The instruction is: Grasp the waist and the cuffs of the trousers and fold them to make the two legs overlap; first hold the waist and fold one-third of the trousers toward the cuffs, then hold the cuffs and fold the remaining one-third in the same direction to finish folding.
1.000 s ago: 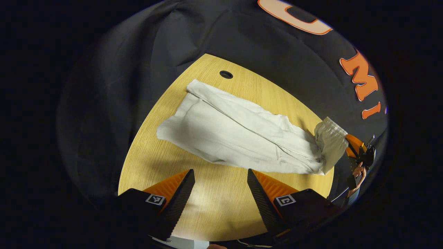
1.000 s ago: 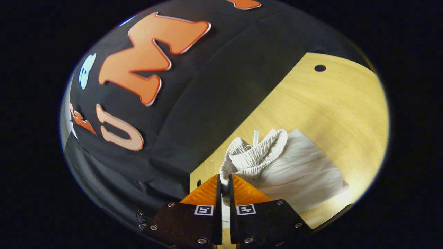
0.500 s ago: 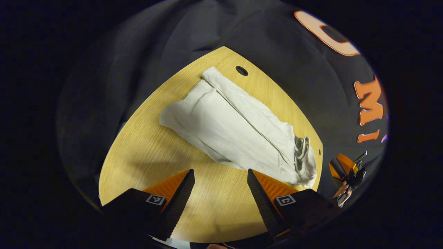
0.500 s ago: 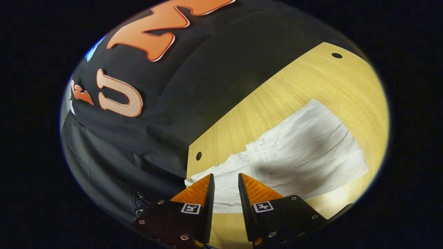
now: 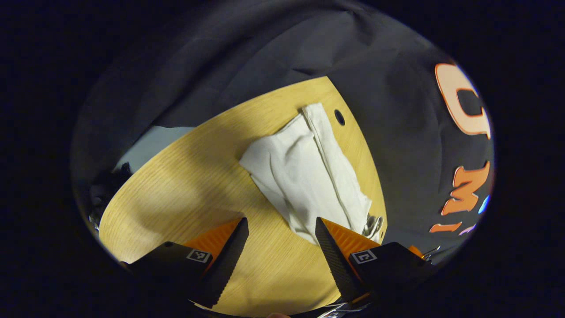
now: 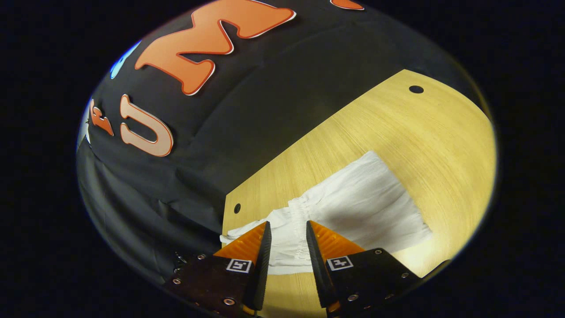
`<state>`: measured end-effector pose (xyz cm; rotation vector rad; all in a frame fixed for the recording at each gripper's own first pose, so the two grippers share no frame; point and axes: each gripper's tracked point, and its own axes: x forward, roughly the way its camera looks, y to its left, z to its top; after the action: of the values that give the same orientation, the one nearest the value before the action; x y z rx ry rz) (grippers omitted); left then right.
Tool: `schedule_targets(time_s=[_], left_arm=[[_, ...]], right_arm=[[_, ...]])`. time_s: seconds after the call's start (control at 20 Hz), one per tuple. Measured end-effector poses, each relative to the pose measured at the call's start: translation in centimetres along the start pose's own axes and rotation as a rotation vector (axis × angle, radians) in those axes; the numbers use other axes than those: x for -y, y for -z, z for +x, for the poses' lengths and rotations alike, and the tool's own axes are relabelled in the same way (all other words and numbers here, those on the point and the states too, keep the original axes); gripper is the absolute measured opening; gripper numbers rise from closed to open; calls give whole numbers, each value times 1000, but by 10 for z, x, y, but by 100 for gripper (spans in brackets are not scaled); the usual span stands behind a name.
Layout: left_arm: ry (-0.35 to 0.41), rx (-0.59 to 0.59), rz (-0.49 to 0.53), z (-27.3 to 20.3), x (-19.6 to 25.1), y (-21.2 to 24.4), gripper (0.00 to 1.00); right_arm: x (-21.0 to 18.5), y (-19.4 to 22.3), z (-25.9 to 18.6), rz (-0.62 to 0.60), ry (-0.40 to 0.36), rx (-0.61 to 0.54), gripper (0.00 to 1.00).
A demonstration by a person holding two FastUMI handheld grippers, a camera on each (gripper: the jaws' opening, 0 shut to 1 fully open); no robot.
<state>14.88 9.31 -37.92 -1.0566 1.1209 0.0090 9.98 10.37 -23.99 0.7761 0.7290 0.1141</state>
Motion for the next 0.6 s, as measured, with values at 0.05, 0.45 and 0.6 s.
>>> schedule_targets(time_s=[0.05, 0.45, 0.6], left_arm=[[10, 9, -17, 3, 0, -7, 96], [12, 53, 13, 48, 27, -29, 80], [-66, 67, 23, 56, 20, -29, 30]], right_arm=[[2, -1, -2, 1, 8, 0, 50], [22, -8, -20, 25, 54, 20, 56], [37, -14, -37, 31, 80, 43, 57]])
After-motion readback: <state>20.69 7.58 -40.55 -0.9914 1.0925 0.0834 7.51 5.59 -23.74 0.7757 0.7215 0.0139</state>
